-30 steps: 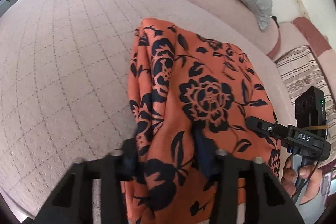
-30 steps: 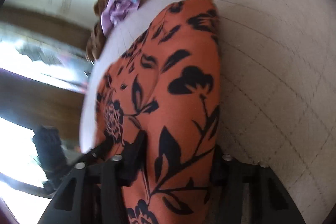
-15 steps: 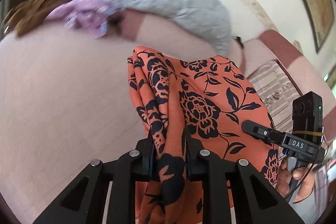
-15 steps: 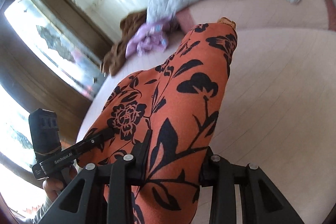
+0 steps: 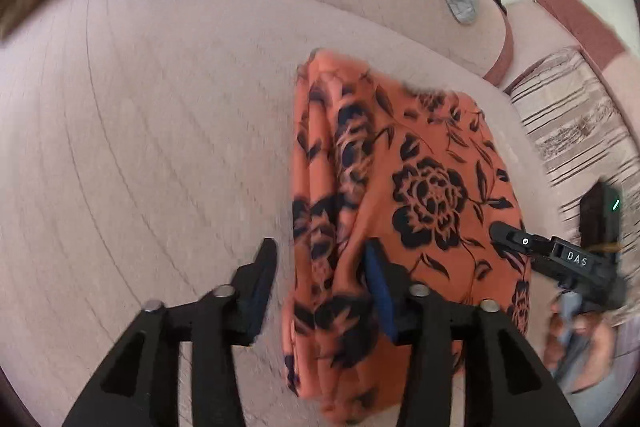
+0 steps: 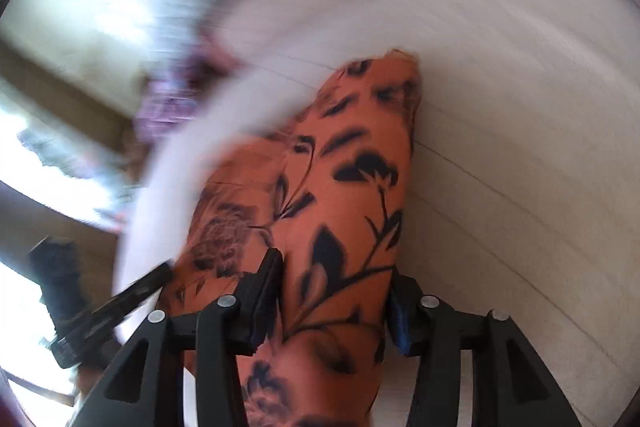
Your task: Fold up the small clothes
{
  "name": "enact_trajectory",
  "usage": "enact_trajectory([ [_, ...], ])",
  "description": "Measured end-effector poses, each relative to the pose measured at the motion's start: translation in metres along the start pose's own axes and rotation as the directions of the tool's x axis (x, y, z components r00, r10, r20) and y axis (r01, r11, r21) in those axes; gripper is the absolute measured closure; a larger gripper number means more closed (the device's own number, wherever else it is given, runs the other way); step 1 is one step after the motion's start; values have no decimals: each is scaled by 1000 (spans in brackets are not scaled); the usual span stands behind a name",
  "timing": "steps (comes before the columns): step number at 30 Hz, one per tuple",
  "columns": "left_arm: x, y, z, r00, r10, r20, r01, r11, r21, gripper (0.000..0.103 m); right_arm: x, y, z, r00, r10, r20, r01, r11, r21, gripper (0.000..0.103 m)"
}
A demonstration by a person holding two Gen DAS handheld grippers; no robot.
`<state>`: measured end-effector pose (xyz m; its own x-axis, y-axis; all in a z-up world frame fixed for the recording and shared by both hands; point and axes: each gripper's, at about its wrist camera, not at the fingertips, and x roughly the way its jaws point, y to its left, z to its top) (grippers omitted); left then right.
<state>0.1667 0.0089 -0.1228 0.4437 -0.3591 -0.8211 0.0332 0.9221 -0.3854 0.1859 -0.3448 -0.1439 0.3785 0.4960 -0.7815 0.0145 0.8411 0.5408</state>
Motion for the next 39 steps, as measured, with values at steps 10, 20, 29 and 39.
enact_trajectory([
  [10, -38, -14, -22, 993, 58, 100, -69, 992, 108, 41, -65, 54, -15, 974, 68, 217, -34, 987, -156, 37],
  [20, -36, -22, -27, 985, 144, 94, -153, 983, 100, 27, -23, 97, 0, 991, 64, 120, -40, 981, -192, 26],
  [29, -39, -25, -17, 979, 175, 101, -185, 978, 95, 25, 18, 57, 70, 995, 78, 68, -83, 993, 88, 15],
  [39, 34, -20, 58, 951, 308, -7, -308, 951, 33, 22, -43, 96, -39, 985, 126, 116, -116, 989, -89, 15],
])
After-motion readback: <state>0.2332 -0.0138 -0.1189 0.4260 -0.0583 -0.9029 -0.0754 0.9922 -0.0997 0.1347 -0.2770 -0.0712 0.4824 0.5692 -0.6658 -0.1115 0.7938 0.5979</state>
